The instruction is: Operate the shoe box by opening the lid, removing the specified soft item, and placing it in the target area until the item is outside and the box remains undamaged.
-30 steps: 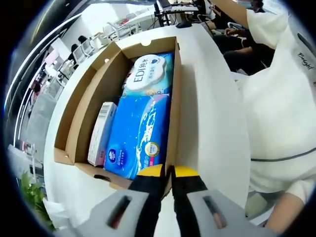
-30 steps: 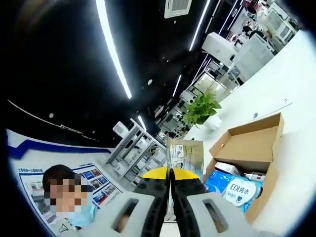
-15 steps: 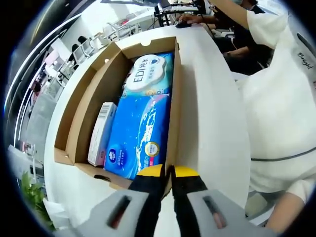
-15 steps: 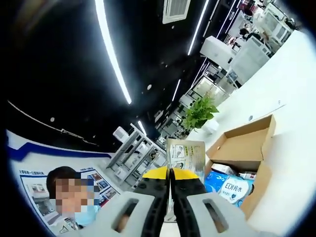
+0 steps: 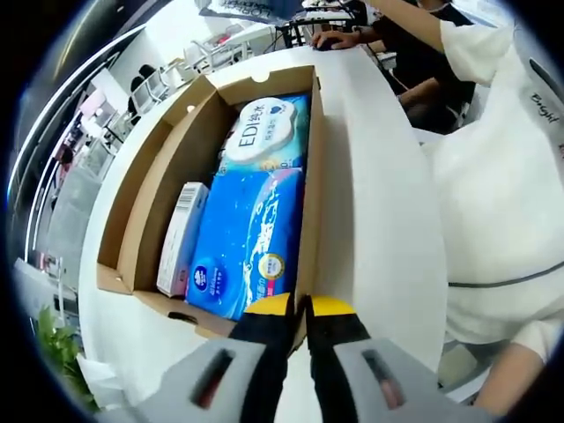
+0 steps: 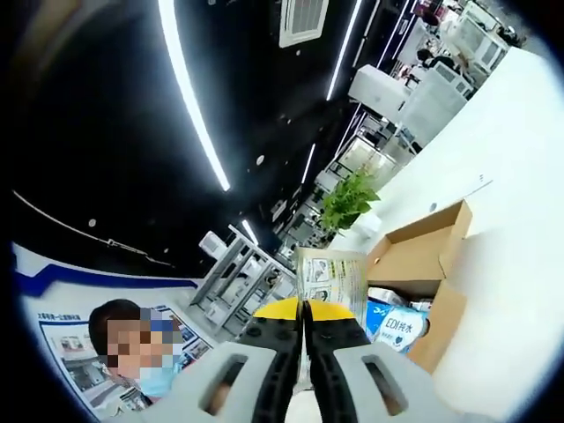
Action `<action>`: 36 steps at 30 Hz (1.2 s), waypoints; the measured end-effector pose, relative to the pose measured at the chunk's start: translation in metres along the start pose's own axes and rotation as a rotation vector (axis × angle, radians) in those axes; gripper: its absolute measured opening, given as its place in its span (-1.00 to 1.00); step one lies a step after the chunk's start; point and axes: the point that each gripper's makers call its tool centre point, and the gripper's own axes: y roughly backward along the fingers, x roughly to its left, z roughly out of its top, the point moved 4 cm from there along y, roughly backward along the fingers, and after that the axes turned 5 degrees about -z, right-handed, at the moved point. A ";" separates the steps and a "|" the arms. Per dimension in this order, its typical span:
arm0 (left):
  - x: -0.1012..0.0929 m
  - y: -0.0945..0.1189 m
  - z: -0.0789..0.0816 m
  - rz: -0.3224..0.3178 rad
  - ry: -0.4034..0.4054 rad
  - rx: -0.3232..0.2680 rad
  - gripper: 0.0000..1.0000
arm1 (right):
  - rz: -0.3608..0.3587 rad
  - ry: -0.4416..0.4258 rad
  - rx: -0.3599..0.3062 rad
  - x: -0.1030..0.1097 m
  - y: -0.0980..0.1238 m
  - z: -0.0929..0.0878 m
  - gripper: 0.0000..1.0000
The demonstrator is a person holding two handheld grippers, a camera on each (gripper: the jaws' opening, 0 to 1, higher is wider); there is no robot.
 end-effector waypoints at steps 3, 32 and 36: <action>0.000 0.000 0.000 0.000 -0.001 0.000 -0.89 | -0.013 -0.011 -0.003 -0.008 0.003 -0.003 -1.00; 0.000 0.000 0.000 -0.002 -0.003 -0.003 -0.89 | -0.276 -0.020 0.088 -0.084 0.017 -0.022 -1.00; 0.000 0.000 0.000 -0.001 -0.002 -0.005 -0.89 | -0.259 -0.035 0.087 -0.088 0.020 -0.020 -1.00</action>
